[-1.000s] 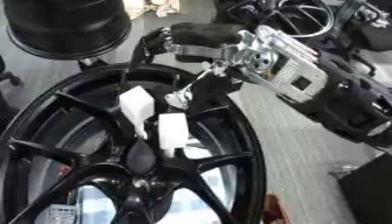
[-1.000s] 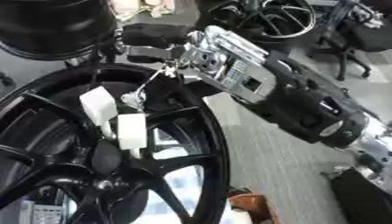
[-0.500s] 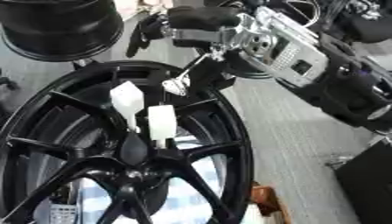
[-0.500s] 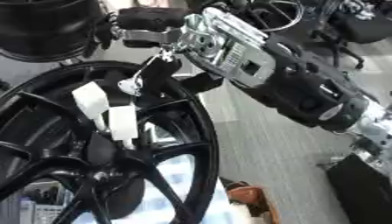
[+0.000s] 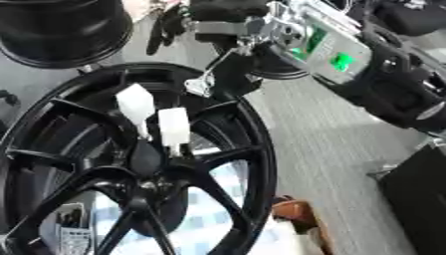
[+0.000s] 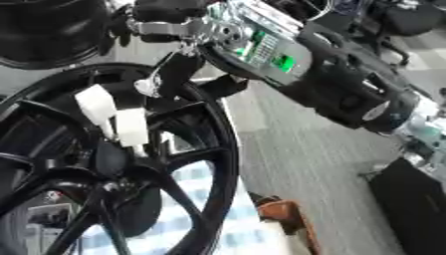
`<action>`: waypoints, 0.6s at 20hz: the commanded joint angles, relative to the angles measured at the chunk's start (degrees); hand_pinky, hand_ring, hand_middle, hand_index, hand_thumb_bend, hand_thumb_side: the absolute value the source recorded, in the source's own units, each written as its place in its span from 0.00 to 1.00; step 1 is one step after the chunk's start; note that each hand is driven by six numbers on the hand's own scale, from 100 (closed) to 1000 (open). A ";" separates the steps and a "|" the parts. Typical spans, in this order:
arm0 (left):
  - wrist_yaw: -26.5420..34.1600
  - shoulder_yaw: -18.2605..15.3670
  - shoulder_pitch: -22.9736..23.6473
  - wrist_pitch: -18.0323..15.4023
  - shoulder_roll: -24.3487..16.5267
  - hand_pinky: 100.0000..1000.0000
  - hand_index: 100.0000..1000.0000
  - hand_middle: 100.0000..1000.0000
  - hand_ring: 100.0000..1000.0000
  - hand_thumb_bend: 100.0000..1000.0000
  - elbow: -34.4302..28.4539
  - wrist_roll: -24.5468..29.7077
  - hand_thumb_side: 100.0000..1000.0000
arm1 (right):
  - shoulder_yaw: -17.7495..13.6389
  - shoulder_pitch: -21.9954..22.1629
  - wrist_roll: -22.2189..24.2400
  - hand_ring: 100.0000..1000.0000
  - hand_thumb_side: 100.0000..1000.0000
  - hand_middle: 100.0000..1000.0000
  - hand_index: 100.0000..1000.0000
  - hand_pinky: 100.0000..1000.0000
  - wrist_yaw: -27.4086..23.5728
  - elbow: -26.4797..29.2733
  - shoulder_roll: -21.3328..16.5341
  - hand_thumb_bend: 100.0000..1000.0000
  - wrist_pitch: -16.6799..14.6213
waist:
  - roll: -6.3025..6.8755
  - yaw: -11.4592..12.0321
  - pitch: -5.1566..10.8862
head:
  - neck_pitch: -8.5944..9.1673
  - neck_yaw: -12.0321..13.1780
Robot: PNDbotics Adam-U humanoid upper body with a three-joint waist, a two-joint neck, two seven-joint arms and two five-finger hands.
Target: Pull the pin out of the wheel hub.
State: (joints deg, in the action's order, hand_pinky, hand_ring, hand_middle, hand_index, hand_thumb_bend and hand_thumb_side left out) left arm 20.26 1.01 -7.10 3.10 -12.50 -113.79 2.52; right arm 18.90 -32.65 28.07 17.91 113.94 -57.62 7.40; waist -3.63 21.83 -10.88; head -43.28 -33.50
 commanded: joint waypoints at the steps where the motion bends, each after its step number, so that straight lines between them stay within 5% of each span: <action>1: 1.25 -0.92 -0.84 0.11 -1.00 0.78 0.83 0.57 0.60 0.00 -0.80 -0.79 0.62 | -0.23 -0.38 0.04 0.80 0.25 0.80 0.82 0.83 0.54 0.65 -0.12 0.00 0.81 | 0.26 -0.34 0.99 | -0.69 0.02; 12: 2.75 -1.93 -1.27 -0.25 -1.69 0.77 0.83 0.57 0.60 0.00 -0.80 -1.94 0.61 | 0.70 -0.68 1.65 0.79 0.29 0.79 0.83 0.83 1.90 0.65 2.94 0.00 3.63 | 0.67 -1.89 1.71 | -0.84 3.18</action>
State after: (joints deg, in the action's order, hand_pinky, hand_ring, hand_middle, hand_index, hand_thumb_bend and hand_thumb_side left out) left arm 22.65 -0.28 -8.06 2.93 -12.81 -113.78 0.95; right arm 20.15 -32.73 29.72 19.53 113.94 -53.92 10.69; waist -3.19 19.92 -9.96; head -43.81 -30.60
